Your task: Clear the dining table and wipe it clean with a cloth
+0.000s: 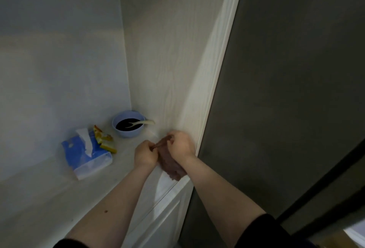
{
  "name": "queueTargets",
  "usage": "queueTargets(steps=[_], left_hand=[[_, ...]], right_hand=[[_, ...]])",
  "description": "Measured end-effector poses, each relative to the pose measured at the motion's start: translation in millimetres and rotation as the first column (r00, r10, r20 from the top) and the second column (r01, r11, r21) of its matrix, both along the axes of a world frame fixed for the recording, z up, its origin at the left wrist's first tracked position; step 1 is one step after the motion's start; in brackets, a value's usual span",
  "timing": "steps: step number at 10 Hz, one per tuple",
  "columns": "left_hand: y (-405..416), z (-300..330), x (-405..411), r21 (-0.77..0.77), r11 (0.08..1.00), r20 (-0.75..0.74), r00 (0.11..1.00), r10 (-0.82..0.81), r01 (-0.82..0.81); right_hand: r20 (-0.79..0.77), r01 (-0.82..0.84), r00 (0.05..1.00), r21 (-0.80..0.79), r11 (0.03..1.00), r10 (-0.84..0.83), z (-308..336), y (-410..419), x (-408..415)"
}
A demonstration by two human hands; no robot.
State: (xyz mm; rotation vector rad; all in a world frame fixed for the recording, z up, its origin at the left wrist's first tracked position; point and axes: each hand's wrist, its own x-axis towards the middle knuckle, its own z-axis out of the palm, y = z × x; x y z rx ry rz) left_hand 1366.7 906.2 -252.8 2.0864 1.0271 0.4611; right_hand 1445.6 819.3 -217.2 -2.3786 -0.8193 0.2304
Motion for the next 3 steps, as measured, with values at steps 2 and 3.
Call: queueTargets(steps=[2, 3], left_hand=[[8, -1, 3, 0.01, 1.0, -0.012, 1.0, 0.003, -0.003], [-1, 2, 2, 0.025, 0.999, -0.002, 1.0, -0.027, 0.027]], right_hand=[[-0.012, -0.005, 1.0, 0.003, 1.0, 0.005, -8, -6, 3], [-0.017, -0.004, 1.0, 0.036, 0.999, 0.005, -4, -17, -2]])
